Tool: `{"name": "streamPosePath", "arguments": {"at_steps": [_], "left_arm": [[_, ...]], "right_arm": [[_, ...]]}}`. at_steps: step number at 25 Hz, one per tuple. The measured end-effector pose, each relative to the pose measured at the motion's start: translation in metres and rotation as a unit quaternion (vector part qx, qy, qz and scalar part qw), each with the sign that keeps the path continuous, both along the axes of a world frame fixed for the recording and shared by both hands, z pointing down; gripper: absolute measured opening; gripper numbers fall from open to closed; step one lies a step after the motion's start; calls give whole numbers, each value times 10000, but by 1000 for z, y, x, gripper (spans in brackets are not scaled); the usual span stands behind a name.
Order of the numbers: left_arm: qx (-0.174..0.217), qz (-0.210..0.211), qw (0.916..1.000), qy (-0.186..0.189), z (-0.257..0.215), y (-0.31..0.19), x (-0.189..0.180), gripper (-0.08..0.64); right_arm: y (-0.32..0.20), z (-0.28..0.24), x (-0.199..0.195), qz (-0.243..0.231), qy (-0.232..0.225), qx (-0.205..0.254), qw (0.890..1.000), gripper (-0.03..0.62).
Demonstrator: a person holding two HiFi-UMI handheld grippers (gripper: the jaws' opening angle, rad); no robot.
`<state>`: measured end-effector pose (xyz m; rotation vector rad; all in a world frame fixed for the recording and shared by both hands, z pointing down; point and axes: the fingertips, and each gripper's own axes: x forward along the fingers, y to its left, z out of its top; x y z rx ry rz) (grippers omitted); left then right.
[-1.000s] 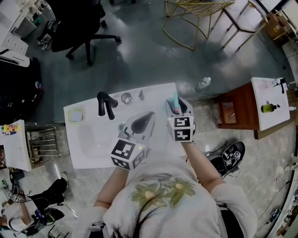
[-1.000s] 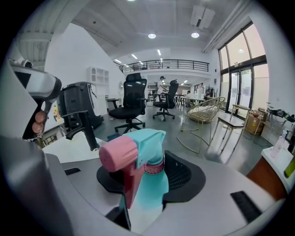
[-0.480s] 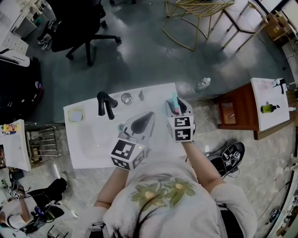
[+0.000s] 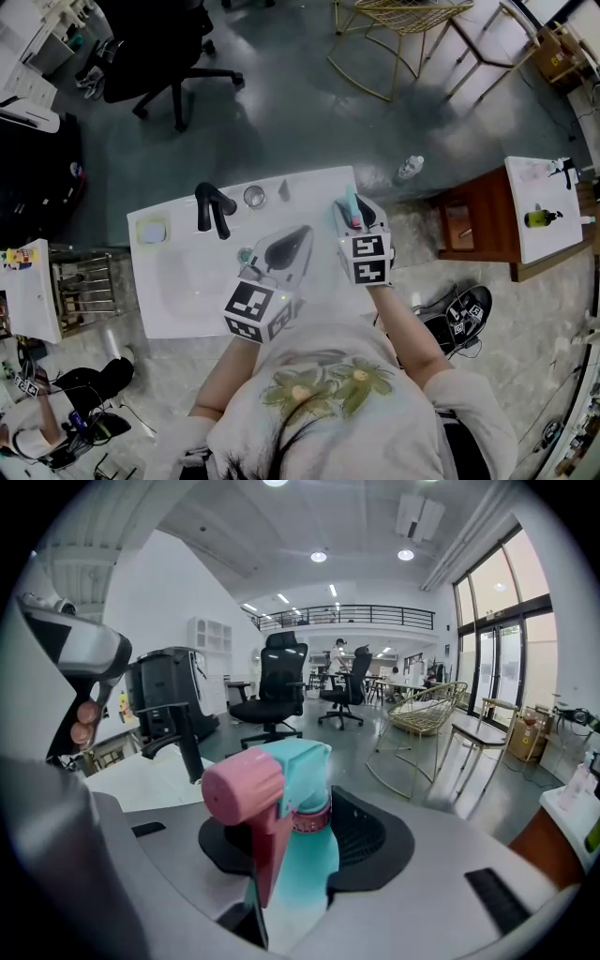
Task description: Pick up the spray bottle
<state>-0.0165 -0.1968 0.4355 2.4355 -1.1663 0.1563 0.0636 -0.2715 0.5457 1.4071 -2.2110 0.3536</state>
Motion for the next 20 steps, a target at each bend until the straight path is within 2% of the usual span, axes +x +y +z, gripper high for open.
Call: {"name": "streamPosePath", "arguments": {"at_steps": [20], "left_arm": [[74, -50, 10000, -3, -6, 3, 1, 8]], "right_arm": [[4, -8, 7, -22, -87, -13, 10000, 153]]}}
